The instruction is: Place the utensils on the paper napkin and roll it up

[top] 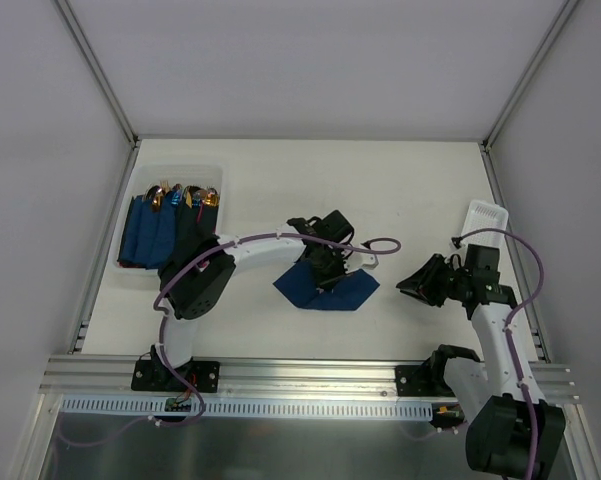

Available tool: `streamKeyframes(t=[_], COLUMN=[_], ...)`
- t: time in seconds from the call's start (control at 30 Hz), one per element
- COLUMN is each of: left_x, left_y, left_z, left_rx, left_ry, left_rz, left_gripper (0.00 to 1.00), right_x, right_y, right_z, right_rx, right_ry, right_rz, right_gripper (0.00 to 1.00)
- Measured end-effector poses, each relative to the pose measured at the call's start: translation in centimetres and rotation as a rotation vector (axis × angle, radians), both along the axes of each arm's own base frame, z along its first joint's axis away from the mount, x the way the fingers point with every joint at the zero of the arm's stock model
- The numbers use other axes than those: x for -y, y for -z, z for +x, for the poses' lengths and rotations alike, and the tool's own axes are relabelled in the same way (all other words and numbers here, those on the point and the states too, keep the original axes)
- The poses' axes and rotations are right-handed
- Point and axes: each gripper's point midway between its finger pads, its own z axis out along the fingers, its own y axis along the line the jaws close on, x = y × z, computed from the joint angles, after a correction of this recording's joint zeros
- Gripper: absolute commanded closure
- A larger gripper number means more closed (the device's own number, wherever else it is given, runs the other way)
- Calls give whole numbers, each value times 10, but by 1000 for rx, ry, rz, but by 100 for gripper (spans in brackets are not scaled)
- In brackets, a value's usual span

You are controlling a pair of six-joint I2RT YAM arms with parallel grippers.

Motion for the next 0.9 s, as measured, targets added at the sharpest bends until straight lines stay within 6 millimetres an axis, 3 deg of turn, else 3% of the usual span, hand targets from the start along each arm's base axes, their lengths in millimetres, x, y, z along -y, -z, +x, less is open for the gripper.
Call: streamKeyframes(t=[0.33, 0.9], left_x=[-5, 0], left_y=[2, 3], left_z=[23, 28], left_rx=[0, 3], left_ry=[-47, -47], left_rz=[-2, -5], left_gripper=[100, 100], right_x=[-43, -89], right_y=[14, 23], right_z=[-12, -6], right_rx=[-6, -28], right_ry=[-119, -176], right_rz=[70, 137], right_gripper=[81, 81])
